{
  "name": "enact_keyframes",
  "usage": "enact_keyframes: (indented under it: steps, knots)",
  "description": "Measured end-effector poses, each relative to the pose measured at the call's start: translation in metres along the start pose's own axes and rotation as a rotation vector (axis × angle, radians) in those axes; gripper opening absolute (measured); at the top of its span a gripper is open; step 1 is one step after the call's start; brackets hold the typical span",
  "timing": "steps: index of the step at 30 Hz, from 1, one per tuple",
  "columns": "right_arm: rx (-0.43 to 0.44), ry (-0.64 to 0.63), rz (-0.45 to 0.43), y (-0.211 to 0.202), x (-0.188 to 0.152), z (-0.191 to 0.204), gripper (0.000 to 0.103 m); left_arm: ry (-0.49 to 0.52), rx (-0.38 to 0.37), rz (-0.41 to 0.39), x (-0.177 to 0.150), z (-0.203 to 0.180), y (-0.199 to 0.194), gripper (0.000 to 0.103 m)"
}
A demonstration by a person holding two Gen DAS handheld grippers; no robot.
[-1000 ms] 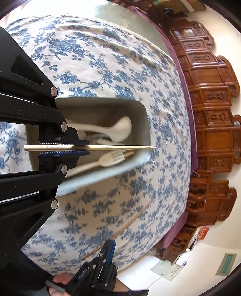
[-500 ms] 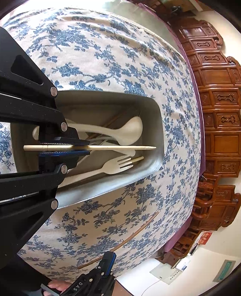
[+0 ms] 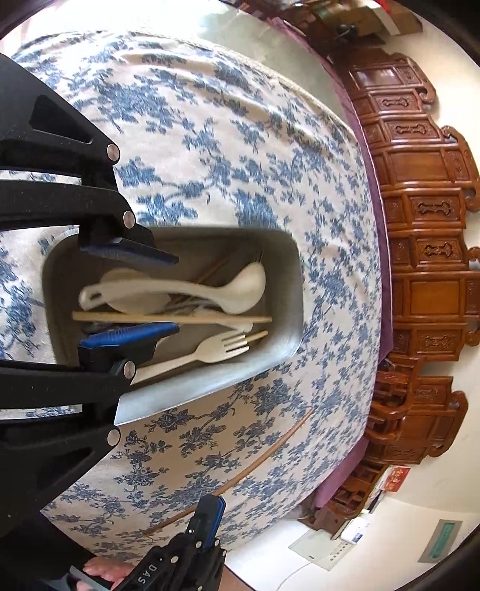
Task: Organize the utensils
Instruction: 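Lower the chopstick into the grey tray and open the left tool, then lower the chopstick into the grey tray and open the right tool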
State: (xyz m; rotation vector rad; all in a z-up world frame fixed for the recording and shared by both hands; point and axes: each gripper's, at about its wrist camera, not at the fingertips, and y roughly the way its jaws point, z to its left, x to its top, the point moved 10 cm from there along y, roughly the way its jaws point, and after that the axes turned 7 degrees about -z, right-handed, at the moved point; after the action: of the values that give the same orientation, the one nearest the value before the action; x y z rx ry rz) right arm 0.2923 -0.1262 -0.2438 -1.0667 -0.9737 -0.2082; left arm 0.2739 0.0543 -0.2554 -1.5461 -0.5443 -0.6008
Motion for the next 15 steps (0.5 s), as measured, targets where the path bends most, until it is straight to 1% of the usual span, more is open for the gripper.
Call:
enact_keyframes:
  steps: [3, 7, 11, 15]
  knots:
    - [0.013, -0.001, 0.001, 0.005, 0.007, 0.015, 0.006, -0.012, 0.006, -0.011, 0.001, 0.008, -0.009, 0.037]
    - [0.039, 0.015, 0.001, 0.011, 0.017, 0.035, 0.006, -0.019, 0.017, -0.028, 0.003, 0.019, -0.024, 0.037]
    - [0.068, 0.023, 0.009, 0.019, 0.027, 0.057, 0.006, -0.037, 0.029, -0.060, 0.009, 0.032, -0.041, 0.042]
    - [0.090, 0.056, 0.020, 0.028, 0.034, 0.071, 0.006, -0.054, 0.042, -0.081, 0.014, 0.045, -0.051, 0.042]
